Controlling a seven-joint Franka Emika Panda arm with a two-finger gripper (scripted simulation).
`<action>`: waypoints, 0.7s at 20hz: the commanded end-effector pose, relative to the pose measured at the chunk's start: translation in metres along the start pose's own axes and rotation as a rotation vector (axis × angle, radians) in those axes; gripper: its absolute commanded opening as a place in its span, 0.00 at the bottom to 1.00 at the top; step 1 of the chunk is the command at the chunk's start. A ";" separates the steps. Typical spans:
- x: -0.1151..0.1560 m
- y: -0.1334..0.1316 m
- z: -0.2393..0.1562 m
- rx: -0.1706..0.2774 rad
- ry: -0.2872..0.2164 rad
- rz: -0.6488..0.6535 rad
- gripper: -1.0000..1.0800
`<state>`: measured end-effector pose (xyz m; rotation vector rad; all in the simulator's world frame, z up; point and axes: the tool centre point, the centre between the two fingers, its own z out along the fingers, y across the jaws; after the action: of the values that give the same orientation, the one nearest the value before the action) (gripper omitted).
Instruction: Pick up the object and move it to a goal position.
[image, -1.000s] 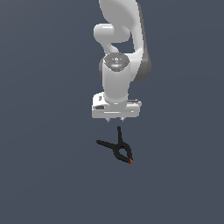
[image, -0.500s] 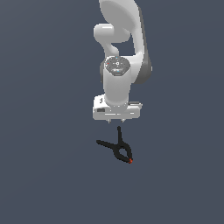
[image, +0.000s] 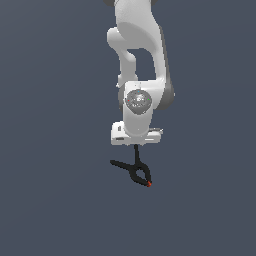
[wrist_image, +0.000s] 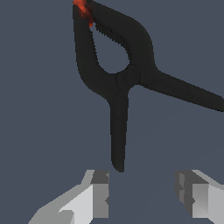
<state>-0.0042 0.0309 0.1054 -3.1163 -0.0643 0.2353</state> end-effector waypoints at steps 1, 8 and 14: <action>0.000 -0.004 0.018 0.001 -0.039 -0.002 0.62; -0.001 -0.010 0.049 0.003 -0.108 -0.006 0.62; -0.001 -0.011 0.054 0.003 -0.121 -0.006 0.62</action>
<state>-0.0145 0.0430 0.0518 -3.0948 -0.0754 0.4235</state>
